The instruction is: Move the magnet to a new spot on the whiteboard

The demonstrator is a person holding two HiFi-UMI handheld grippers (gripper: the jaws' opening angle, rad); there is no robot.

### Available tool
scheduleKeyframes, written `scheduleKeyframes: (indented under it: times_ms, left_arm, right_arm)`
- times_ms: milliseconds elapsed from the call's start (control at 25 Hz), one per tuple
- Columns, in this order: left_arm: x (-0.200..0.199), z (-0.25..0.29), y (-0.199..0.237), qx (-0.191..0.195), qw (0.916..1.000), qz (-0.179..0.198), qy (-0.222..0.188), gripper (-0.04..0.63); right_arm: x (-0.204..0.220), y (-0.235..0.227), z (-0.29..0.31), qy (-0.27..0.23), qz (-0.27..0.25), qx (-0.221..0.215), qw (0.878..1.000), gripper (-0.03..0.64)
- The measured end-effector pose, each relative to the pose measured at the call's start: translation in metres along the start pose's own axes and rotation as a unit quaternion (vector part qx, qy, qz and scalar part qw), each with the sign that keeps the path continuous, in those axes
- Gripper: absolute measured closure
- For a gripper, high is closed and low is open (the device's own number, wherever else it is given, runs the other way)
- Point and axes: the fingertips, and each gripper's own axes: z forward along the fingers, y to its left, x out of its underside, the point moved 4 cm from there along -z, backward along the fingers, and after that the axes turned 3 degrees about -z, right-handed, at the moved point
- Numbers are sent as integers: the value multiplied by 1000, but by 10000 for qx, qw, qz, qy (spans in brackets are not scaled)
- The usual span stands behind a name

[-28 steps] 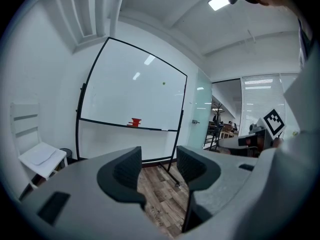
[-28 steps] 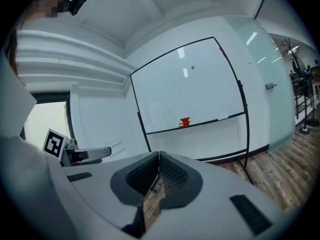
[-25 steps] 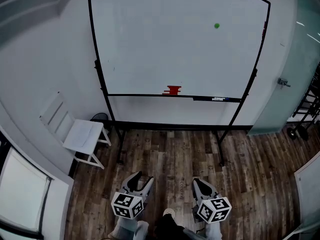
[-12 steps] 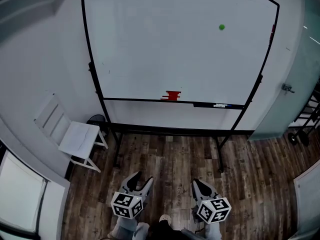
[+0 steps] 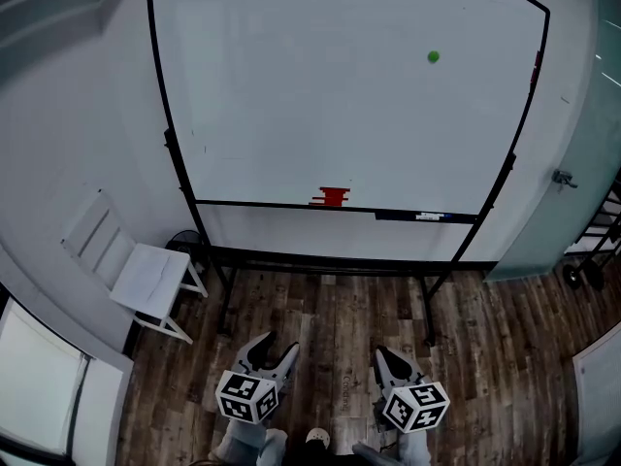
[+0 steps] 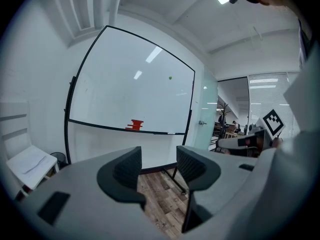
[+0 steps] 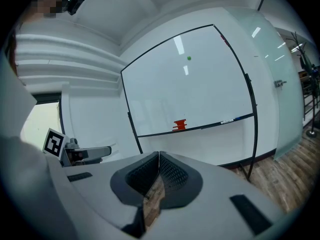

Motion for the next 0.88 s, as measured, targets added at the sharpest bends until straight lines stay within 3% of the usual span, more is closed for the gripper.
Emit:
scheduleKeyframes:
  times_ms: [440, 880]
  left_arm:
    - [-2, 24, 7, -158, 9999, -32, -58, 374]
    - [17, 16, 1, -214, 9995, -161, 192, 374]
  right_arm:
    - [-5, -18, 28, 53, -64, -204, 9998, 588]
    - [20, -7, 20, 295, 159, -333, 9989, 588]
